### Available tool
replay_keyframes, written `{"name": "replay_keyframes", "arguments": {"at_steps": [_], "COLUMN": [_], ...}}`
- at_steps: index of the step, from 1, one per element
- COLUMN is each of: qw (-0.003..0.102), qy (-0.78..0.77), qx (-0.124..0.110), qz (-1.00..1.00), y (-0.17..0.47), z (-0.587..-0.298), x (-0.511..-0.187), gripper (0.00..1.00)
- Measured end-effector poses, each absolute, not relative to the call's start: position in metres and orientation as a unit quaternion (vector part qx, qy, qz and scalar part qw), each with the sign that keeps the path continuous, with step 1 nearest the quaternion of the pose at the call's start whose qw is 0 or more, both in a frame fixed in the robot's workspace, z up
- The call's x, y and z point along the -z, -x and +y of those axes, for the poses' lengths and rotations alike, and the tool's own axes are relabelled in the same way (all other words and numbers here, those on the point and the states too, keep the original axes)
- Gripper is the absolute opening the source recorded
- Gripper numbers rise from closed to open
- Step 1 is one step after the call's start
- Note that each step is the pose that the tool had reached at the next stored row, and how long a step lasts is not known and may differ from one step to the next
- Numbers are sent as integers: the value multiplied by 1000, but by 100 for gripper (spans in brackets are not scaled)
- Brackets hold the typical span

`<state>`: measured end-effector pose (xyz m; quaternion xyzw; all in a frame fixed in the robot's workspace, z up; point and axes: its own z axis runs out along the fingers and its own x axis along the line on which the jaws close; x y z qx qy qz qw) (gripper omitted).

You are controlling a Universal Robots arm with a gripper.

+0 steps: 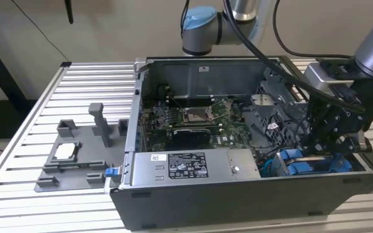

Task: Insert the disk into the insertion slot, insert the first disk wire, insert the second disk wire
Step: 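Insert the second disk wire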

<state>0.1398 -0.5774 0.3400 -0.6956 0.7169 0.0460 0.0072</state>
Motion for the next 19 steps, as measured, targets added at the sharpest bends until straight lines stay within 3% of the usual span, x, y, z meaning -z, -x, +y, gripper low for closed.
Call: {"name": "replay_keyframes", "arguments": {"at_steps": [11,19], "qw": [6,6], "qy": [695,695], "qx": [-47,-47], "qz": [718,718], "y": [-140,-140], "z": [-577,-577], "x": [-388,-391], "gripper": [24,24]}}
